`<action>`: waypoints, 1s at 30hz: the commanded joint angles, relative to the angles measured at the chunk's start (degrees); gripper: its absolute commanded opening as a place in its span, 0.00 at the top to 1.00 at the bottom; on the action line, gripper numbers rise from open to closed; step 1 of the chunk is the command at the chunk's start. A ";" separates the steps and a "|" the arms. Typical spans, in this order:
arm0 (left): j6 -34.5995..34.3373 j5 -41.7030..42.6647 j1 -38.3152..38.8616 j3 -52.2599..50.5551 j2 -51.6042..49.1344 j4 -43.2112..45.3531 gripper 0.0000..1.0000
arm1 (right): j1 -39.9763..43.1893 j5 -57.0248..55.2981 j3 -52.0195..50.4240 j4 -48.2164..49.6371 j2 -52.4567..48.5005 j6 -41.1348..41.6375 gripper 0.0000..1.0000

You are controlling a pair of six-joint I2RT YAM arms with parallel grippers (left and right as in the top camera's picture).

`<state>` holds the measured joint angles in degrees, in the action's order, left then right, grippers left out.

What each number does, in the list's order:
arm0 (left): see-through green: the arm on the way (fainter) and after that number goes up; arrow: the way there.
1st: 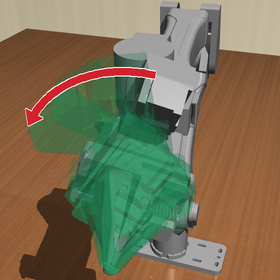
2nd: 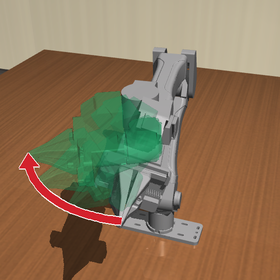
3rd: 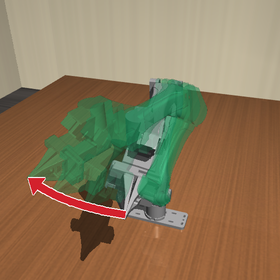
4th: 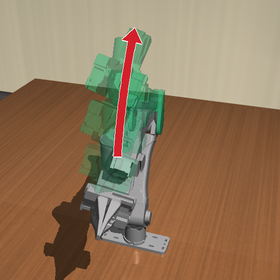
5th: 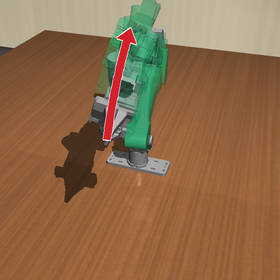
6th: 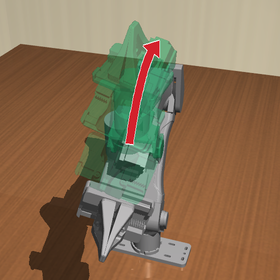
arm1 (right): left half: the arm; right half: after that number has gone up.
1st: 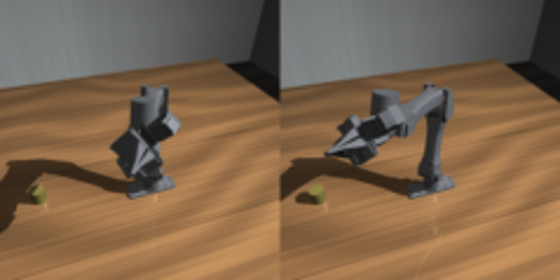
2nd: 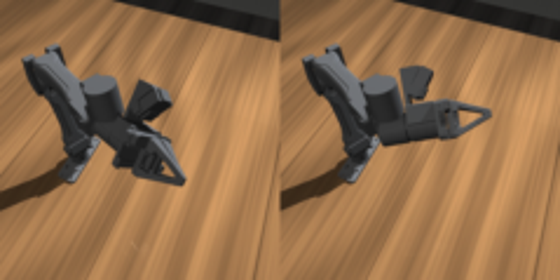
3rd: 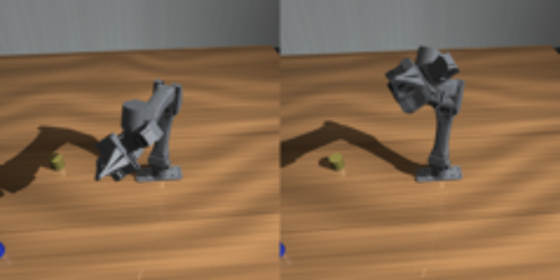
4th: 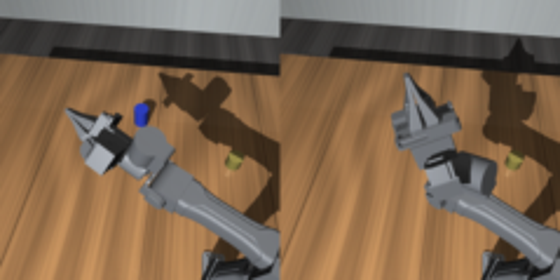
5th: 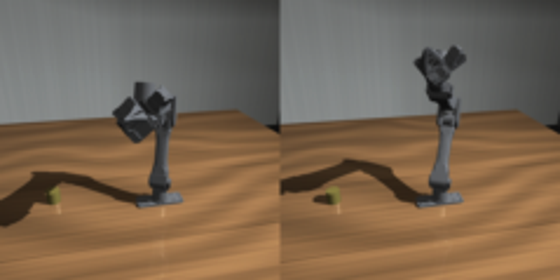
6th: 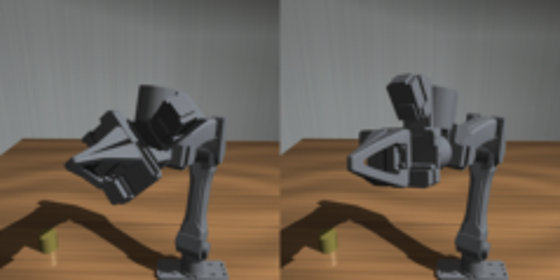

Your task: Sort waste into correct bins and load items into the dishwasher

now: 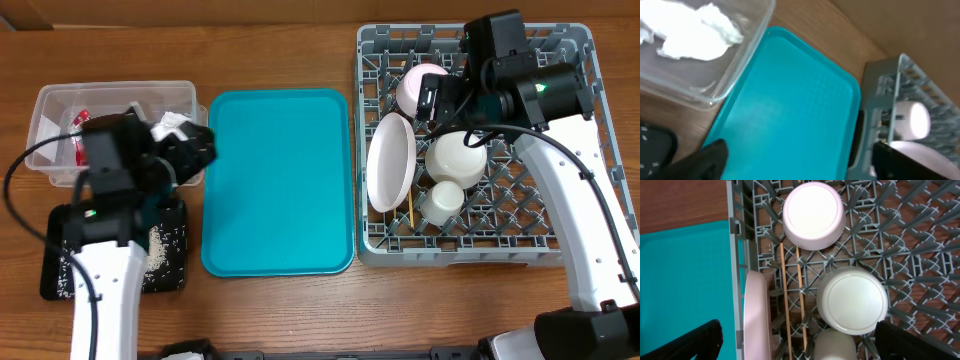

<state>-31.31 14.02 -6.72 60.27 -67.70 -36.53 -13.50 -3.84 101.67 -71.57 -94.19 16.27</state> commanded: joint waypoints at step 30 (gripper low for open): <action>2.60 -12.96 5.40 1.40 -18.12 3.74 0.00 | 0.09 -0.39 -0.09 0.31 0.50 0.07 0.00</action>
<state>-29.78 1.87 -1.56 60.36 -84.49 -32.80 -13.50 -3.86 101.67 -71.55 -94.19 16.27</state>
